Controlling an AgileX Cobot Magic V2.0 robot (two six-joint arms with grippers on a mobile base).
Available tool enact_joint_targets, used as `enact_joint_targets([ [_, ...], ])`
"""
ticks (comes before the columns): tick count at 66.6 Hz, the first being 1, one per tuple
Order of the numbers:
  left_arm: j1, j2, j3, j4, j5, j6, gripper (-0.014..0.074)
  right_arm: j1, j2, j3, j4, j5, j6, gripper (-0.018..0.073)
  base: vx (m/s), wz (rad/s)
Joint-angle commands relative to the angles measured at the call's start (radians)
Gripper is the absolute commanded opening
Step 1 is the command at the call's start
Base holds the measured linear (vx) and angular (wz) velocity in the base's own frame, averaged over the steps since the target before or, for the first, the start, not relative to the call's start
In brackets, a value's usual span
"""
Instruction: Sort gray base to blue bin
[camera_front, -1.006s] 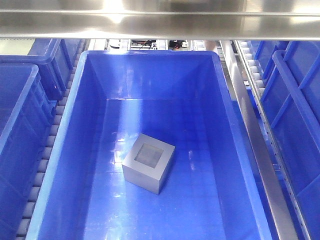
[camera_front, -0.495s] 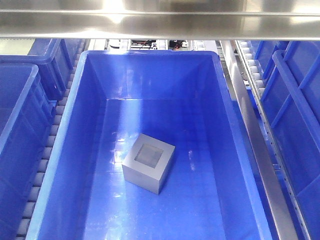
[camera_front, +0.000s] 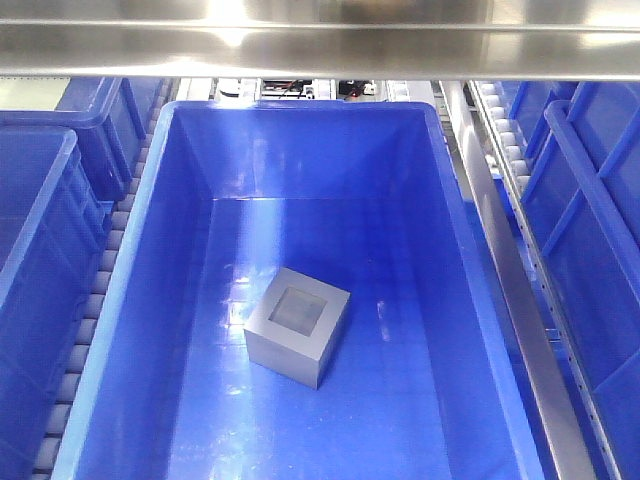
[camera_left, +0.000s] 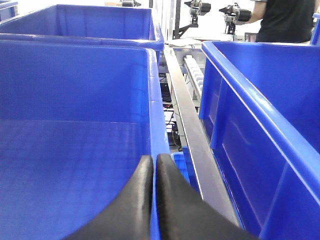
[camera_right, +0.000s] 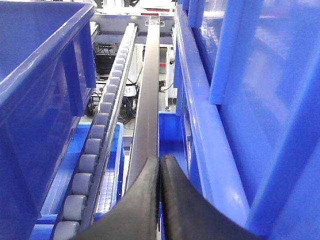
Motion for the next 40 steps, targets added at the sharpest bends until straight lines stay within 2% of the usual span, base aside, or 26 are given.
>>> enact_joint_targets([
  [1, 0.004, -0.017, -0.008, 0.0, -0.069, -0.007, -0.0007, -0.005, -0.008, 0.006, -0.008, -0.072, -0.007, -0.0005, 0.0, 0.0],
  [40, 0.004, -0.017, -0.008, 0.0, -0.069, -0.007, -0.0007, -0.005, -0.008, 0.006, -0.008, -0.074, -0.007, -0.0005, 0.0, 0.0],
])
